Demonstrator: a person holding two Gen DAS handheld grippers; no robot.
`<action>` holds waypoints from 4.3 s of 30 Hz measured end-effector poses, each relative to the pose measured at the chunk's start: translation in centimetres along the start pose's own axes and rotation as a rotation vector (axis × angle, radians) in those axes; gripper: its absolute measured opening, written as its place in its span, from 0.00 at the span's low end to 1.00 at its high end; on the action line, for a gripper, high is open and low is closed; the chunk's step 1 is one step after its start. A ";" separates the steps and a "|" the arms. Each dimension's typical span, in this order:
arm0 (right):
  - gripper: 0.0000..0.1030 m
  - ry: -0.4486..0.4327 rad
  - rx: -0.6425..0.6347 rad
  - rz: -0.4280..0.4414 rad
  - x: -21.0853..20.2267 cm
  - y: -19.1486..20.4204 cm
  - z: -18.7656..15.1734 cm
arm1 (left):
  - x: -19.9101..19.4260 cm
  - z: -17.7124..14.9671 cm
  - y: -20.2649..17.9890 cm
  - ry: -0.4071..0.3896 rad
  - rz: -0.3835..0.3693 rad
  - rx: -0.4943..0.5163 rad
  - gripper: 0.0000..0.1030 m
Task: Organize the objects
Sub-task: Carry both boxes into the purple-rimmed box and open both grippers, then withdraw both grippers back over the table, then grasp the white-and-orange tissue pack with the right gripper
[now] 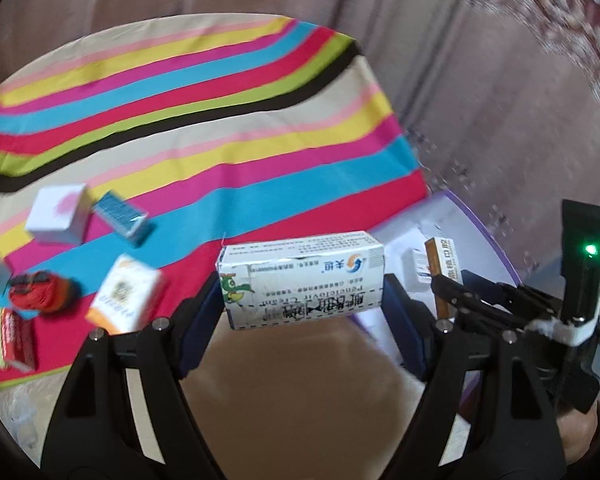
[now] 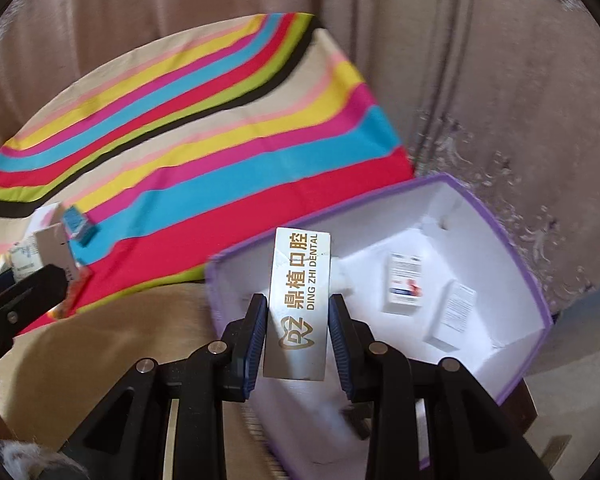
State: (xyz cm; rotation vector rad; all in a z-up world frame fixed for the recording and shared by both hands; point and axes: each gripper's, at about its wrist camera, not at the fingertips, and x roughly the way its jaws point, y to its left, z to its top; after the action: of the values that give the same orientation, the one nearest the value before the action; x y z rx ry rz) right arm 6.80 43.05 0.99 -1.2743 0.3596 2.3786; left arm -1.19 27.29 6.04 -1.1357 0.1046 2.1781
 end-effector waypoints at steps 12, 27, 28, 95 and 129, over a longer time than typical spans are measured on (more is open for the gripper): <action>0.32 0.007 0.138 -0.095 -0.3 -7.4 -0.2 | 3.8 0.8 -6.5 0.074 -0.185 0.105 0.78; 0.74 -0.067 0.132 -0.095 -2.0 -6.7 0.5 | -0.2 1.3 -2.7 -0.067 -0.164 -0.054 0.89; 0.77 -0.089 0.123 -0.088 -2.6 -6.2 0.7 | -1.1 1.5 -2.3 -0.092 -0.102 -0.064 0.90; 0.98 0.035 -0.694 0.248 1.9 24.3 -1.1 | -9.7 -11.6 25.3 0.005 0.220 -0.547 0.82; 0.77 0.084 -0.761 0.138 6.6 26.9 -0.1 | -10.3 -11.6 27.6 0.048 0.329 -0.541 0.67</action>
State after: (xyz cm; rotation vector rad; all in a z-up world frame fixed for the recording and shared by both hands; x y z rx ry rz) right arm -9.11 20.90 -3.78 -1.6992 -0.5099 2.6887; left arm -5.43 -3.55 0.43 -1.5552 -0.3183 2.5562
